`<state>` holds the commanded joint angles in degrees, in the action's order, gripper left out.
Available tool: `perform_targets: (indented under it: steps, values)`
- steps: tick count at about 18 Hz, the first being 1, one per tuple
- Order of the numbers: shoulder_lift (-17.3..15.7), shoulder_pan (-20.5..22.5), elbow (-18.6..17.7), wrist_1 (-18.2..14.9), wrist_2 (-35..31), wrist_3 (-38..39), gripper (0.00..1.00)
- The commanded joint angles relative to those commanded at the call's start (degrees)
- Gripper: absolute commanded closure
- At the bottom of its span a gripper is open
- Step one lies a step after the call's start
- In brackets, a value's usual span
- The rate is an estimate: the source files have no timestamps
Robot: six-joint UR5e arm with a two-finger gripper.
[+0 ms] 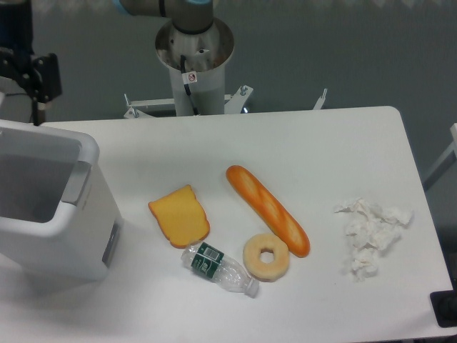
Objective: Close the trash can
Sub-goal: 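Lower the gripper to push the trash can lid down shut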
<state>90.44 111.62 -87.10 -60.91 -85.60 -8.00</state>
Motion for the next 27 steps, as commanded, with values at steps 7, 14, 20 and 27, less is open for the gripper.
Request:
perform_targets:
  steps: [7,14,20,27]
  values:
    - [2.2,1.8,-0.4,0.0,-1.1,0.0,0.0]
    - [5.1,3.2,-0.4,2.2,-1.1,0.1,0.0]
    - [6.9,4.0,-0.4,3.4,-1.7,0.0,0.0]
    - [8.3,4.7,-0.4,3.8,-2.0,0.0,0.0]
